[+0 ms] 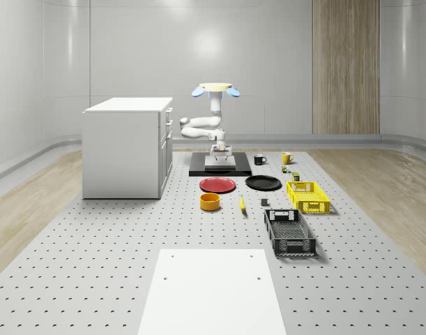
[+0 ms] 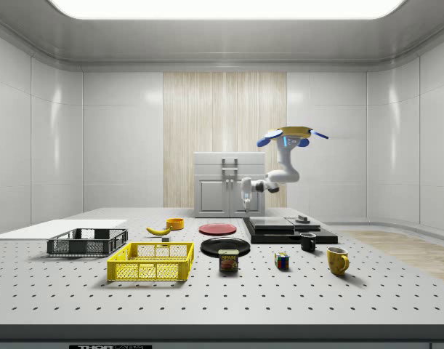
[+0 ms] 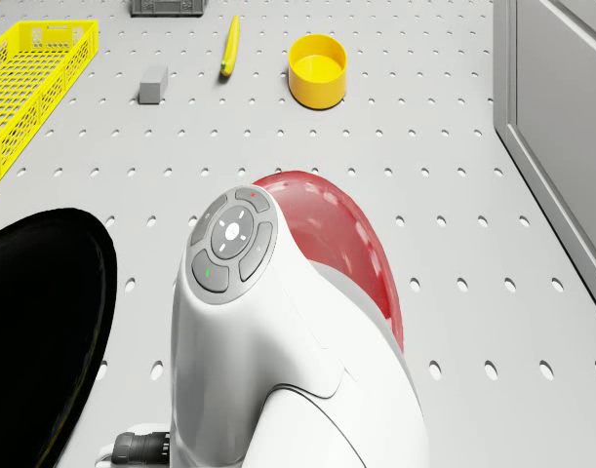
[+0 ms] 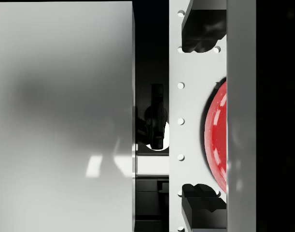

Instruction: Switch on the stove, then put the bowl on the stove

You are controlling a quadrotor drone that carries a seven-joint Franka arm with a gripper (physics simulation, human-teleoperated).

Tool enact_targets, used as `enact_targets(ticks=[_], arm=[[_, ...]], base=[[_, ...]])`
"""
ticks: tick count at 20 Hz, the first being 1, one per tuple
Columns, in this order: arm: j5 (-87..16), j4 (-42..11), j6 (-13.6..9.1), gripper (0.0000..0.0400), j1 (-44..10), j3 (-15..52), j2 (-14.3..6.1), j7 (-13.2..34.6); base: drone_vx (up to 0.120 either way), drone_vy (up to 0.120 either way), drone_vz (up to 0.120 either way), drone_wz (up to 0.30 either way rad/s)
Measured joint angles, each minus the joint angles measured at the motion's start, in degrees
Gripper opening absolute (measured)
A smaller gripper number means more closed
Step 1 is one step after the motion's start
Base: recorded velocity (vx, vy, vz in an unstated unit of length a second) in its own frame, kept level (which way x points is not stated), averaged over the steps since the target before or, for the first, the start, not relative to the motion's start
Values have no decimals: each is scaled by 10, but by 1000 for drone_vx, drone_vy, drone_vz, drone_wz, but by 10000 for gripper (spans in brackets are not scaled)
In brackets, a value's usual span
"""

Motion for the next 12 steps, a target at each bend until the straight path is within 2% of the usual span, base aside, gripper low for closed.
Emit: enact_targets(ticks=[12], arm=[[3,0,6,400,-2,1,-6,2]], base=[[120,0,0,0]])
